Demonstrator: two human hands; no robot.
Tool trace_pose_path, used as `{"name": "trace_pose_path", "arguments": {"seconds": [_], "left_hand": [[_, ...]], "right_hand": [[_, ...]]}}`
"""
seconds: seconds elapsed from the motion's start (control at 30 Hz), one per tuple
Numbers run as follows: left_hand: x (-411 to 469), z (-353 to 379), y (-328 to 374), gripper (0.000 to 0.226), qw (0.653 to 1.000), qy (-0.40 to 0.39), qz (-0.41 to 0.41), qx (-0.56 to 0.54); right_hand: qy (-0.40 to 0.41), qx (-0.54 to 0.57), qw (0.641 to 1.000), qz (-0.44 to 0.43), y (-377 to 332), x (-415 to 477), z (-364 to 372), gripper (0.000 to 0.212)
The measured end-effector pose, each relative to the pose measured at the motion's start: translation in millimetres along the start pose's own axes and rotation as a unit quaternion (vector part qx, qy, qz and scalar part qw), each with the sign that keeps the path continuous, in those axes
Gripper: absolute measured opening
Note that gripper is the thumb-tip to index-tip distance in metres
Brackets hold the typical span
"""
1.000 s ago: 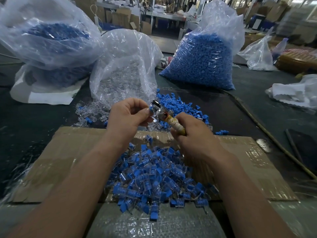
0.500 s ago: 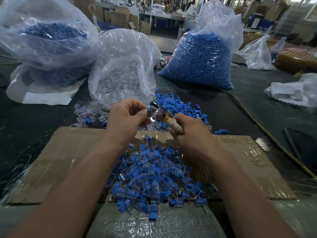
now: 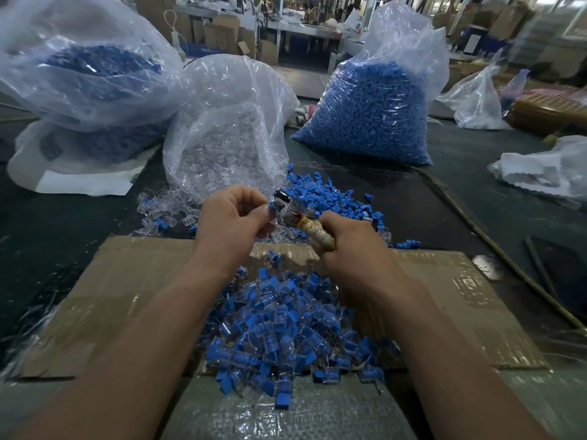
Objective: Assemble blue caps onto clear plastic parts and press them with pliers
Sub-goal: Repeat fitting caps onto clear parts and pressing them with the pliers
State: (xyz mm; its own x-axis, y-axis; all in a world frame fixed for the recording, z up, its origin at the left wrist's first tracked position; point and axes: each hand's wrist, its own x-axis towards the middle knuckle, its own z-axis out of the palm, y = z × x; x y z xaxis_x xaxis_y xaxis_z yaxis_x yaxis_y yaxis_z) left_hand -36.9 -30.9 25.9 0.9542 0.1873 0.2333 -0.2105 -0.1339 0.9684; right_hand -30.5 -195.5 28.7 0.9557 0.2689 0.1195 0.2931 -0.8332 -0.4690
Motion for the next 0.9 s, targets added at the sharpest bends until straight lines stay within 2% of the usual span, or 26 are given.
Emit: {"name": "trace_pose_path", "arguments": {"seconds": [0.37, 0.57, 0.83, 0.9], "left_hand": [[3.2, 0.0, -3.9, 0.023, 1.000, 0.004, -0.004, 0.001], [3.6, 0.6, -6.7, 0.025, 1.000, 0.009, -0.002, 0.012], [0.7, -0.4, -7.1, 0.025, 0.994, 0.023, 0.050, 0.095], [3.9, -6.3, -6.0, 0.023, 0.997, 0.051, 0.030, 0.059]], "right_hand": [[0.023, -0.018, 1.000, -0.009, 5.2, 1.1, 4.4, 0.015], [0.001, 0.010, 1.000, -0.018, 8.4, 1.7, -1.0, 0.011], [-0.032, -0.007, 0.999, -0.006, 15.3, 1.2, -10.2, 0.021], [-0.038, -0.017, 0.999, -0.001, 18.3, 1.2, -12.7, 0.023]]}}
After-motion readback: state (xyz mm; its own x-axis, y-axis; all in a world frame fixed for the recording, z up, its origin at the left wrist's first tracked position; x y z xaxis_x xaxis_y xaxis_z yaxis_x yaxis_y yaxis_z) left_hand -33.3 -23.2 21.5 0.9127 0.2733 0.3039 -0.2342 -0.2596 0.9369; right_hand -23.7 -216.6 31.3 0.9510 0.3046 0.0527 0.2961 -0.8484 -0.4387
